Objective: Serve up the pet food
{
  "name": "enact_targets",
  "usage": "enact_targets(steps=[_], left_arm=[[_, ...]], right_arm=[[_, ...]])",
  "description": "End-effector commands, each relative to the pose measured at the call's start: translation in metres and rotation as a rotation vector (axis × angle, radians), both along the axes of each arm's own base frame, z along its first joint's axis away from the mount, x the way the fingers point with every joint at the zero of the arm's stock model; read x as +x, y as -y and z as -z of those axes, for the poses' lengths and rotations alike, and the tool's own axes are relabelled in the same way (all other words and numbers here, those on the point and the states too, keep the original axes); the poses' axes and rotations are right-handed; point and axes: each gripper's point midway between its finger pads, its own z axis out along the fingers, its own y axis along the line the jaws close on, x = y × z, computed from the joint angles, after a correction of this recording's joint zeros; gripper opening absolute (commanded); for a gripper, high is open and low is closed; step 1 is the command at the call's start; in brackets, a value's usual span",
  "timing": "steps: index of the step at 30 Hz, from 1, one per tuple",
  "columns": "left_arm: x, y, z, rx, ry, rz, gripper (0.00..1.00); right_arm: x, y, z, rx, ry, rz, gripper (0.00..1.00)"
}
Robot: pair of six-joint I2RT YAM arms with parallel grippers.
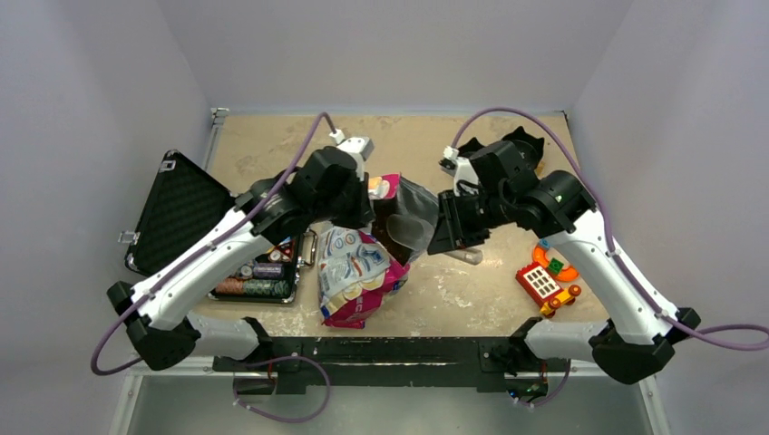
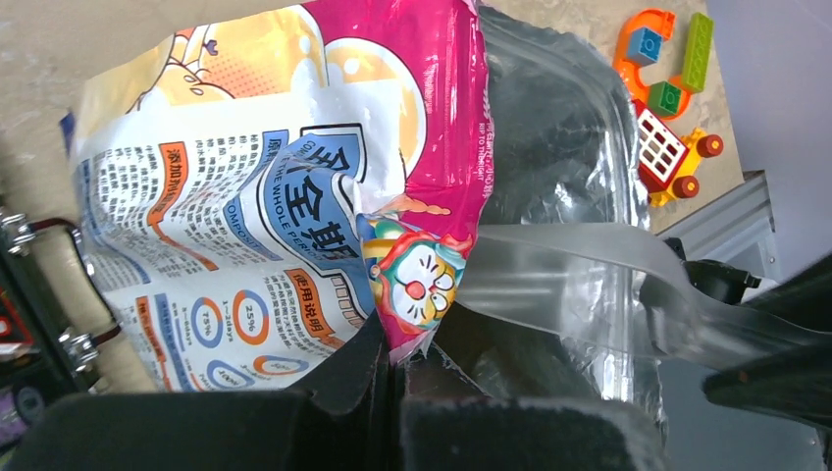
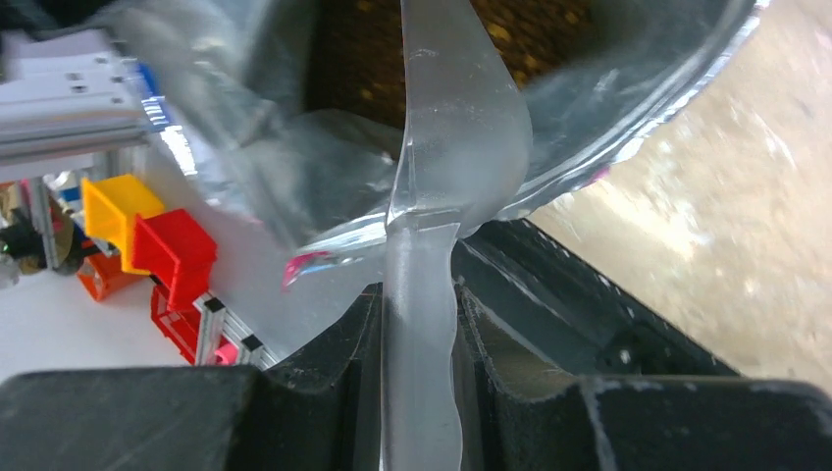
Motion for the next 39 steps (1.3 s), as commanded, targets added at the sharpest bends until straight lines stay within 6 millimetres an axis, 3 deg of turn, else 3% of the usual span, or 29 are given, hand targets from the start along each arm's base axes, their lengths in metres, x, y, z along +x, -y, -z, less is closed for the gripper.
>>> enact_targets(steps=[1,7,14,17,21,25,29,34,36,39], left_arm=[[0.007,0.061,-0.117,-0.366,0.22,0.076,0.0],[0.01,0.09,-0.11,-0.369,0.159,0.137,0.0],[0.006,0.12,-0.1,-0.378,0.121,0.248,0.0],[-0.001,0.13,-0.1,-0.378,0.117,0.306,0.0],[-0.012,0.141,-0.098,-0.379,0.113,0.377,0.0],[-0.009,0.136,-0.095,-0.341,0.139,0.37,0.0],[-0.006,0.129,-0.094,-0.31,0.17,0.364,0.0],[-0.007,0.141,-0.089,-0.335,0.143,0.388,0.0],[-0.005,0.146,-0.086,-0.338,0.123,0.385,0.0],[0.001,0.149,-0.075,-0.297,0.091,0.362,0.0]], right_arm=[[-0.013,0.041,0.031,-0.111,-0.064,0.053,0.0],[-0.003,0.055,0.036,-0.165,-0.022,0.101,0.0],[0.042,0.031,0.014,-0.161,0.013,0.084,0.0],[0.055,0.035,0.028,-0.159,-0.029,0.094,0.0],[0.052,0.044,0.05,-0.082,-0.106,0.126,0.0],[0.039,0.069,0.088,-0.216,-0.161,0.148,0.0],[0.043,0.081,0.094,-0.283,-0.141,0.167,0.0],[0.067,0.052,0.106,-0.3,-0.115,0.111,0.0],[0.076,0.031,0.128,-0.329,-0.125,0.065,0.0],[0.075,-0.008,0.151,-0.229,-0.175,-0.013,0.0]])
